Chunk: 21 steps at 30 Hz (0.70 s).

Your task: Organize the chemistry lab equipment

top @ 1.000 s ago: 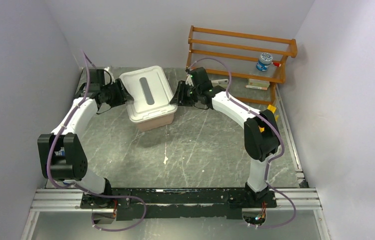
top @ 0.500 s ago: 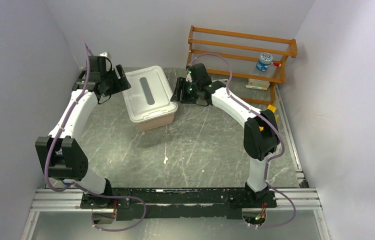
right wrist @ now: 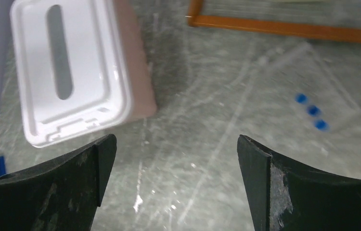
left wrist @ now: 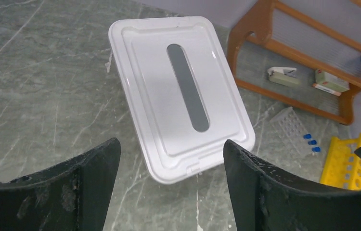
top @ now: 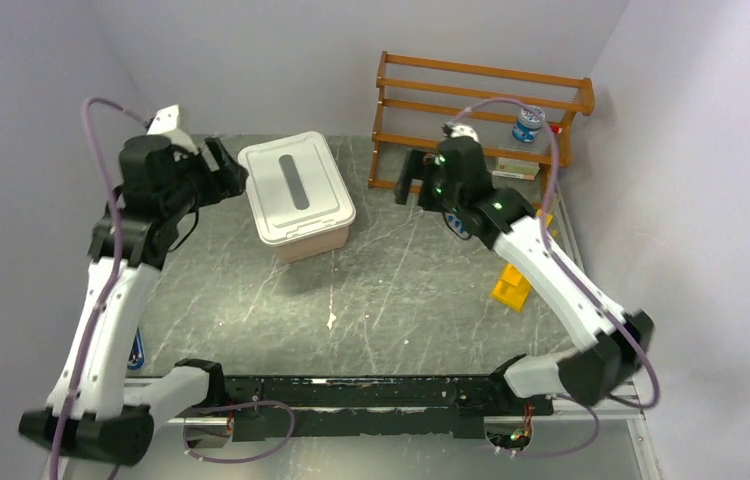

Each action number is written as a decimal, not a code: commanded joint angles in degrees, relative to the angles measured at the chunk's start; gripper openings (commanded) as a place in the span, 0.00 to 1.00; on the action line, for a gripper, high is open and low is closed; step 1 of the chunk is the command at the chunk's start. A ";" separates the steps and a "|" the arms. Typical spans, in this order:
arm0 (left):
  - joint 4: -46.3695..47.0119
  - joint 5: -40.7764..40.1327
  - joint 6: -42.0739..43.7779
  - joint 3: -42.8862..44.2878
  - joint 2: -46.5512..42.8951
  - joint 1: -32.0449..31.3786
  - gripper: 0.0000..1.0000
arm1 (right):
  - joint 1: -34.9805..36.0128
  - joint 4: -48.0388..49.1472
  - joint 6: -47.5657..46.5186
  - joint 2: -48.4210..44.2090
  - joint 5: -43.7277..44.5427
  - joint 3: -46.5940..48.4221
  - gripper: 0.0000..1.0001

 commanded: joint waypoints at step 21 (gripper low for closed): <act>-27.07 -5.76 6.79 8.94 -27.46 -0.21 0.81 | 0.03 -36.02 1.86 -31.40 31.10 5.29 1.00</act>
